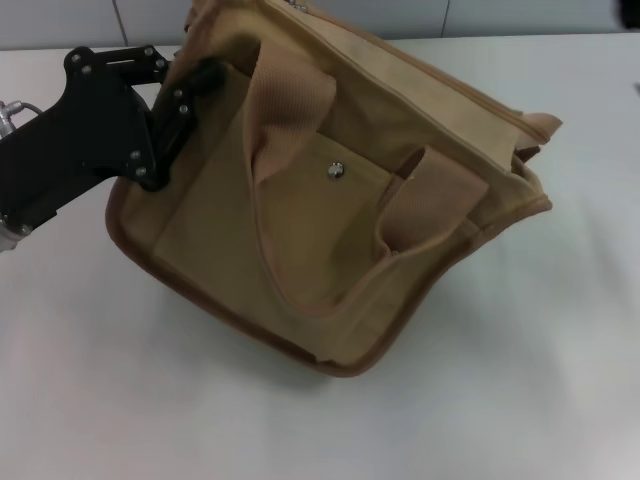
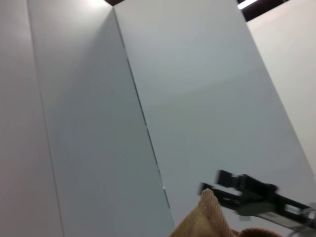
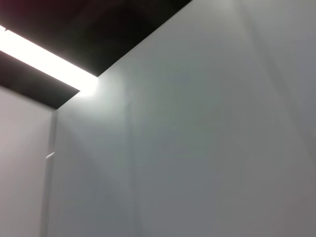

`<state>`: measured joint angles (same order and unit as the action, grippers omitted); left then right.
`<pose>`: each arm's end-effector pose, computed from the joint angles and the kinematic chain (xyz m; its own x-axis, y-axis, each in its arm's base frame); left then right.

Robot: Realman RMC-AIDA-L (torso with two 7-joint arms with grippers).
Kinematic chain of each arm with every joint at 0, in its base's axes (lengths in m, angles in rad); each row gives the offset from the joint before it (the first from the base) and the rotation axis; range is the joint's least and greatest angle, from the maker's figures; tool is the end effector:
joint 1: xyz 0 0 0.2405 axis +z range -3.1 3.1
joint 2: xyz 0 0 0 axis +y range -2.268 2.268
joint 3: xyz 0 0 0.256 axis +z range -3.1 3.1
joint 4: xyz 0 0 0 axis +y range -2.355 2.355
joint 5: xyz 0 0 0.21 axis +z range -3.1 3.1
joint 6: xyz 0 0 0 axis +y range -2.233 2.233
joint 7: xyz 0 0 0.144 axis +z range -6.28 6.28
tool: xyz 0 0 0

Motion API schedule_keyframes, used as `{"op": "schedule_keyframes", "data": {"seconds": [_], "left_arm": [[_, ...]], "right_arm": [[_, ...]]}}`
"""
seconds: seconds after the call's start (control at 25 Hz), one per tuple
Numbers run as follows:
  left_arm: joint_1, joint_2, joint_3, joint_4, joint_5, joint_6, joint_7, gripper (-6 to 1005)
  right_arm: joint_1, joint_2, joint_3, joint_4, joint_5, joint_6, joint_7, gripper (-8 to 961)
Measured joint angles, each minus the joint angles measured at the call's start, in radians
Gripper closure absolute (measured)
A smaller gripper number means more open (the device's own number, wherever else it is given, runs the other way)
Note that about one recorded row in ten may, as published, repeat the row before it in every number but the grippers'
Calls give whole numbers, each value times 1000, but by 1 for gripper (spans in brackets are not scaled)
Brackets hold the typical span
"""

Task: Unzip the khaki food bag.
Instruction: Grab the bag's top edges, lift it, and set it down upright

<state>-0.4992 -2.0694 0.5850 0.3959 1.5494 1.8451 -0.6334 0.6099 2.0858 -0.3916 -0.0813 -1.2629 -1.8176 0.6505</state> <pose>-0.2366 0.3038 0.0263 0.5601 -0.3722 0.7401 0.1572 -0.8294 -0.5361 0.2222 0.3316 0.0314 0.2565 0.3838 -0.8871 -0.5706 -0.6807 -0.4594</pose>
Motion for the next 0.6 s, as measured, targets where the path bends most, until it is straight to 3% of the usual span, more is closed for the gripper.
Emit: {"op": "schedule_keyframes", "data": {"seconds": [0.28, 0.6], "left_arm": [[-1, -1, 20, 19, 1, 5, 2, 922], [0, 1, 53, 21, 1, 11, 13, 922]], "right_arm": [[120, 0, -166, -42, 0, 93, 41, 130], [186, 3, -315, -46, 1, 187, 96, 131]]}}
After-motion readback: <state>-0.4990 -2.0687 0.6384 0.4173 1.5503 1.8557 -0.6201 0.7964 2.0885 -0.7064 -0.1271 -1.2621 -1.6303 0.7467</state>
